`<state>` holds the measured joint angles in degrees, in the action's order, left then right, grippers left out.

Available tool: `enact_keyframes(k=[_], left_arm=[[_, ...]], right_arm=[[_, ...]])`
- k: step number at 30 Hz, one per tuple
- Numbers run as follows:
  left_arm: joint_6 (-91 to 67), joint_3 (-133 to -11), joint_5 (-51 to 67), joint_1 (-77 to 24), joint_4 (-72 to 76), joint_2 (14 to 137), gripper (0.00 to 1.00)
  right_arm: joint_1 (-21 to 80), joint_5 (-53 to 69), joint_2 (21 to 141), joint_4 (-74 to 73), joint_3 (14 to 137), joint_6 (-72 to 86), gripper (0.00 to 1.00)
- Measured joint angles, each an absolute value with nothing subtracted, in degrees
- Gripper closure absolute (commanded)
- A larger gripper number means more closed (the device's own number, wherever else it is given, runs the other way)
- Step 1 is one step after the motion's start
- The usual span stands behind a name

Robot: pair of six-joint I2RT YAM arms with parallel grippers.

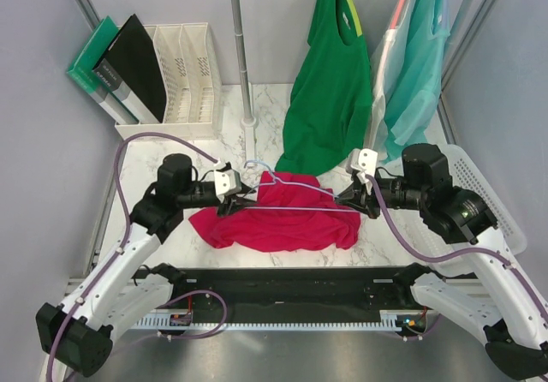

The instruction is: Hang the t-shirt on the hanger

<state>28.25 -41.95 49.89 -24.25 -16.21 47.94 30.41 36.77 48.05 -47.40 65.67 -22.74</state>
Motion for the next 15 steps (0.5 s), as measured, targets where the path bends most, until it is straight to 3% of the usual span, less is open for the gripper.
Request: enact_keyframes(k=[2, 4, 9, 13, 14, 15], left_arm=[[29.08, -41.95, 50.06, -24.69, -16.23, 48.95, 0.98], [29.87, -41.95, 50.09, -25.02, -16.64, 49.52, 0.98], [32.40, -41.95, 49.52, -26.72, -19.59, 50.35, 0.98], [33.69, -42.11, 46.92, -29.39, -22.44, 51.88, 0.98], [33.78, -42.26, 46.00, -29.98, -23.03, 52.60, 0.98], [33.82, -42.54, 44.86, -30.65, -23.88, 53.41, 0.98]], right_arm=[[30.41, 37.54, 48.07, -47.20, 65.65, -22.76, 0.69], [30.41, 37.78, 48.29, -47.16, 65.60, -22.81, 0.42], [30.41, 37.67, 52.40, -47.70, 66.13, -24.21, 0.08], [30.50, 37.50, 59.99, -49.36, 69.89, -26.24, 0.04], [30.65, 37.52, 62.28, -50.52, 71.29, -27.14, 0.05], [30.87, 37.45, 64.42, -51.44, 72.82, -27.99, 0.13]])
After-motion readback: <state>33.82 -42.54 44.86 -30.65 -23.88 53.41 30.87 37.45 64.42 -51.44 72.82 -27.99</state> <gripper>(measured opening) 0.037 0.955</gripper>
